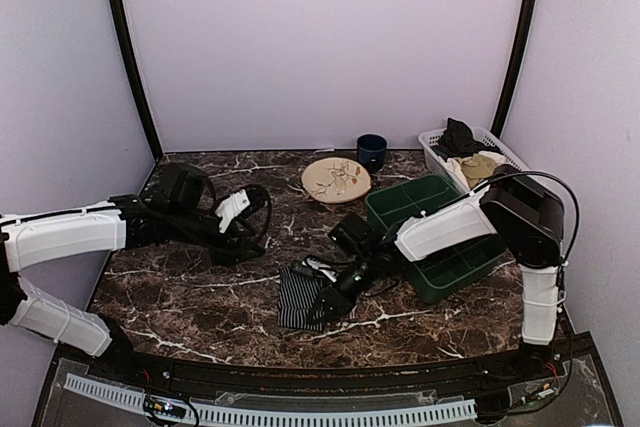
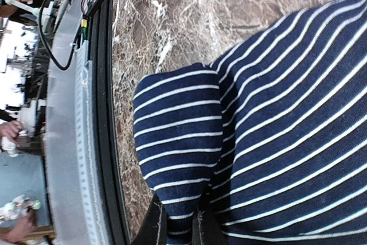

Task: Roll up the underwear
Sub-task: Roll the underwear at the center of the board.

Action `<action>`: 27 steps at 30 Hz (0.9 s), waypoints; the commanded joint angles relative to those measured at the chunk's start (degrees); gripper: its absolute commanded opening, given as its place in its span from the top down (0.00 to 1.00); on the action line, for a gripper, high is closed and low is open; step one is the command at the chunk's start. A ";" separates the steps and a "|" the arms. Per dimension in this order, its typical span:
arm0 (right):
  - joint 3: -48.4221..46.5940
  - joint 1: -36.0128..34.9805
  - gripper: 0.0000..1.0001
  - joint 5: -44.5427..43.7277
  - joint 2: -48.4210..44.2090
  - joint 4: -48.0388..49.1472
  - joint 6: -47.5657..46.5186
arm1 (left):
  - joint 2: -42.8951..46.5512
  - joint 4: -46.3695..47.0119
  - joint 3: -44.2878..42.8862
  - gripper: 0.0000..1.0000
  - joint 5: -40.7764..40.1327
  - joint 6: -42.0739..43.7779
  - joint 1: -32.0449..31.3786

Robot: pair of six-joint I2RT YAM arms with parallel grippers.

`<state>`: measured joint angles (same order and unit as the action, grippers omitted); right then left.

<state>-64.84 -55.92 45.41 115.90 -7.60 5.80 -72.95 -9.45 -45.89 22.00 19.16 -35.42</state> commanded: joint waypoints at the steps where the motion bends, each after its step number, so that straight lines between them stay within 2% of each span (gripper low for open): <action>1: -3.92 1.64 1.00 3.66 5.56 -8.82 4.11 | 4.50 -1.25 5.53 0.45 -9.29 5.32 -11.61; 7: -8.58 3.41 1.00 6.61 10.24 -12.96 5.83 | 4.57 3.60 9.65 0.44 -16.24 5.60 -25.65; 11: -11.34 4.06 1.00 9.34 13.48 -16.50 5.41 | 0.04 6.05 9.92 0.44 -17.50 7.28 -29.04; 19: -13.36 4.24 1.00 10.45 15.71 -19.06 5.29 | -11.15 10.46 6.70 0.45 -21.55 10.92 -31.02; 27: -13.78 4.59 1.00 9.17 16.45 -19.55 5.86 | -13.02 14.77 7.19 0.45 -24.73 13.19 -31.16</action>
<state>-79.31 -51.59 62.06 128.42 -22.76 11.03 -85.58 2.04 -37.58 -0.30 30.26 -66.24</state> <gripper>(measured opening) 0.075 0.554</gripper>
